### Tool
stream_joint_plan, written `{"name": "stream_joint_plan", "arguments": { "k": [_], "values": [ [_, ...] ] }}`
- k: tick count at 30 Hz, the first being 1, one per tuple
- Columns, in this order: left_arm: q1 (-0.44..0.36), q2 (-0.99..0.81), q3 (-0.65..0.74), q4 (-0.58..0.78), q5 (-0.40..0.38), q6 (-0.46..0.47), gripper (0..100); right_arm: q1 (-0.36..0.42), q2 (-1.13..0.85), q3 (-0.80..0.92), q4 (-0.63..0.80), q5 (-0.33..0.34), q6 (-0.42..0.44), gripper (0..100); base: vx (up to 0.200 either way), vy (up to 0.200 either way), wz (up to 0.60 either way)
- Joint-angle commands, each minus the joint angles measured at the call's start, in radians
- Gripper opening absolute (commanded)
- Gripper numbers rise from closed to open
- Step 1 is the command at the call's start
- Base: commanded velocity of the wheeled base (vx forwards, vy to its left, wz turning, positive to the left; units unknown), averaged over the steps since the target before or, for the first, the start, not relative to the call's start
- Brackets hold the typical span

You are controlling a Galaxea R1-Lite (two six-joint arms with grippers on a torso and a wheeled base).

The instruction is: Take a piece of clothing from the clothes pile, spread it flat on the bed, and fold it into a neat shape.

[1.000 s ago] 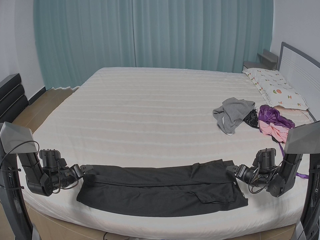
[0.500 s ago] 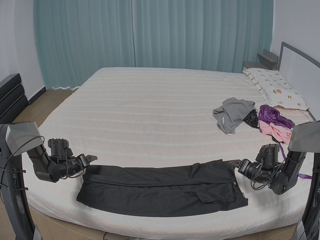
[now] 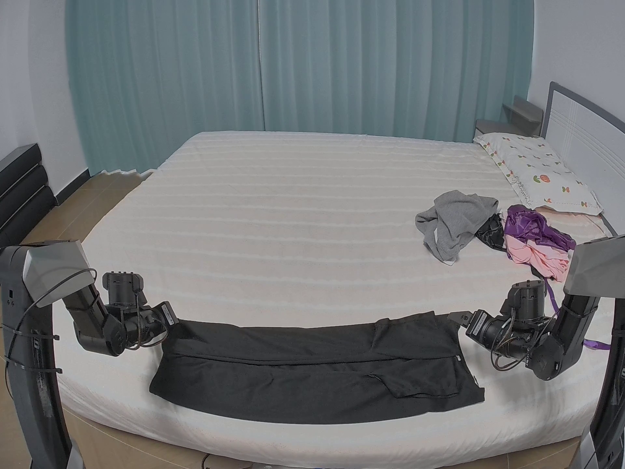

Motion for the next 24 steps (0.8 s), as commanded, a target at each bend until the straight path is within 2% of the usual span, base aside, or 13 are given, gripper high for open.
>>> {"name": "stream_joint_plan", "arguments": {
  "k": [1, 6, 12, 18, 19, 24],
  "values": [
    [0.002, 0.022, -0.039, -0.003, 0.049, -0.053, 0, -0.003, 0.0, -0.002, 0.003, 0.0, -0.001, 100, 0.0, 0.0, 0.0],
    [0.004, 0.017, -0.056, -0.01, 0.049, -0.117, 0, 0.0, 0.003, -0.003, 0.008, -0.001, -0.001, 100, 0.0, 0.0, 0.0],
    [0.002, 0.022, -0.056, -0.01, 0.045, -0.121, 0, 0.0, 0.016, -0.031, 0.017, -0.001, -0.004, 100, 0.0, 0.0, 0.0],
    [0.002, 0.022, -0.056, -0.01, 0.042, -0.121, 0, 0.005, 0.045, -0.117, 0.094, -0.001, -0.006, 100, 0.0, 0.0, 0.0],
    [0.002, 0.023, -0.056, -0.01, 0.042, -0.121, 100, 0.005, 0.051, -0.161, 0.147, 0.0, -0.006, 100, 0.0, 0.0, 0.0],
    [0.004, 0.018, -0.054, -0.01, 0.041, -0.136, 100, 0.022, 0.075, -0.243, 0.233, 0.0, -0.007, 100, 0.0, 0.0, 0.0]
  ]
}}
